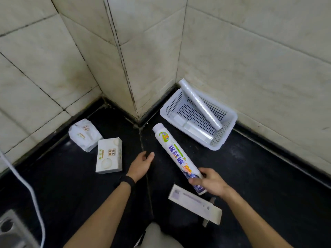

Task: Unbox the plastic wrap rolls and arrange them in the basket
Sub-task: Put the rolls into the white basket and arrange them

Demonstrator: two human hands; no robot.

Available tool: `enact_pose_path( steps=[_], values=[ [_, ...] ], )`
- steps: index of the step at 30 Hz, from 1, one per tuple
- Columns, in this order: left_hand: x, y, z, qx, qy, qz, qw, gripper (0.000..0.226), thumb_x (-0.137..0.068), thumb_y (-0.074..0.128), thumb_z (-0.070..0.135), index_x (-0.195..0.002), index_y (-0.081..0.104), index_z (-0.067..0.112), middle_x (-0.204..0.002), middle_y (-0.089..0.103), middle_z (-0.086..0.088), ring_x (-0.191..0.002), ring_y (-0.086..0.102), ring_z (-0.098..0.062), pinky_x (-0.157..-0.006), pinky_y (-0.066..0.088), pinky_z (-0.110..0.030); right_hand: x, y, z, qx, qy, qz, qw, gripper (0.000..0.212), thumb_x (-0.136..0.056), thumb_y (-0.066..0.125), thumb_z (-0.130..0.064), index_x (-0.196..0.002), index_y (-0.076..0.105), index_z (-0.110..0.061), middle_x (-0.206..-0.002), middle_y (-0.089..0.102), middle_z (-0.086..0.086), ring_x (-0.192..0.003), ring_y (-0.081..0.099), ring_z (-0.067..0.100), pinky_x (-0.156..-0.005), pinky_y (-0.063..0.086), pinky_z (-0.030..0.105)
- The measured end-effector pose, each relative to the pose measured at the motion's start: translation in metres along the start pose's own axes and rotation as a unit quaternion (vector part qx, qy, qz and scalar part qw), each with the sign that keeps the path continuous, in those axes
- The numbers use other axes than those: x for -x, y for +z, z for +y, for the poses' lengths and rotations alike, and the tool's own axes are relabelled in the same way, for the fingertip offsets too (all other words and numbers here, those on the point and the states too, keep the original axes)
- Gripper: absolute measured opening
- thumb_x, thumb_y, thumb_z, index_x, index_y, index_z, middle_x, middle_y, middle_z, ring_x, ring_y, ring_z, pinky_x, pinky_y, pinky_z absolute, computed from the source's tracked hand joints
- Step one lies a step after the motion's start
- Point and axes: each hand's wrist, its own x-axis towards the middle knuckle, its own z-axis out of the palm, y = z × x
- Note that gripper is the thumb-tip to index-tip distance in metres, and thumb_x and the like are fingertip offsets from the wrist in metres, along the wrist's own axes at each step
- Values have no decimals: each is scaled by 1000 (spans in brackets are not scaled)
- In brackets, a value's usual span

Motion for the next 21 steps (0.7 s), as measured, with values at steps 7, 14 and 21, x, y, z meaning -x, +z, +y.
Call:
enact_pose_path(
  steps=[7, 14, 21],
  values=[
    [29, 2, 83, 350, 18, -98, 931, 51, -87, 67, 52, -127, 59, 21, -110, 74, -7, -100, 72, -24, -85, 57, -41, 71, -5, 28, -93, -42, -16, 995, 48, -64, 85, -39, -109, 72, -27, -100, 77, -6, -92, 73, 13, -86, 59, 34],
    [65, 36, 116, 319, 62, -91, 941, 36, -85, 77, 27, -118, 65, 19, -101, 76, -11, -89, 75, -23, -61, 60, -33, 103, -3, 46, -123, -59, 29, 990, 50, -67, 80, -43, -112, 63, -36, -102, 73, -14, -89, 68, -2, -75, 52, 16],
    [117, 88, 135, 265, 58, -159, 949, 38, -83, 79, 23, -116, 67, 10, -102, 76, -12, -92, 75, -23, -67, 60, -33, 103, 4, 21, -49, -84, 163, 982, 65, -64, 69, -74, -116, 45, -42, -96, 68, -14, -82, 66, 3, -69, 52, 24]
  ],
)
